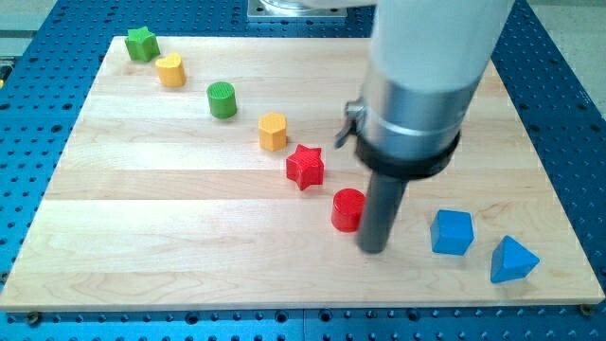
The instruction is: Place the red circle diagonal to the red star
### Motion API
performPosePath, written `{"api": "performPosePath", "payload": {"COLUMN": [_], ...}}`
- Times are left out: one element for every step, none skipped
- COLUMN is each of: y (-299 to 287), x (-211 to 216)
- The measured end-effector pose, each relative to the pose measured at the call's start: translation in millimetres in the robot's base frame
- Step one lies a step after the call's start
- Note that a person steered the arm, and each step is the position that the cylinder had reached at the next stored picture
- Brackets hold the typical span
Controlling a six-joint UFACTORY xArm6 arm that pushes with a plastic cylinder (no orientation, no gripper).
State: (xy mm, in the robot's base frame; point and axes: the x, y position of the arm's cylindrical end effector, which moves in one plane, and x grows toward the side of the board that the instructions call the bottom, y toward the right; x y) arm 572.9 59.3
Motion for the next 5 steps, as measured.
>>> {"api": "performPosePath", "payload": {"y": [-64, -59, -53, -42, -6], "x": [13, -4, -17, -25, -26]}}
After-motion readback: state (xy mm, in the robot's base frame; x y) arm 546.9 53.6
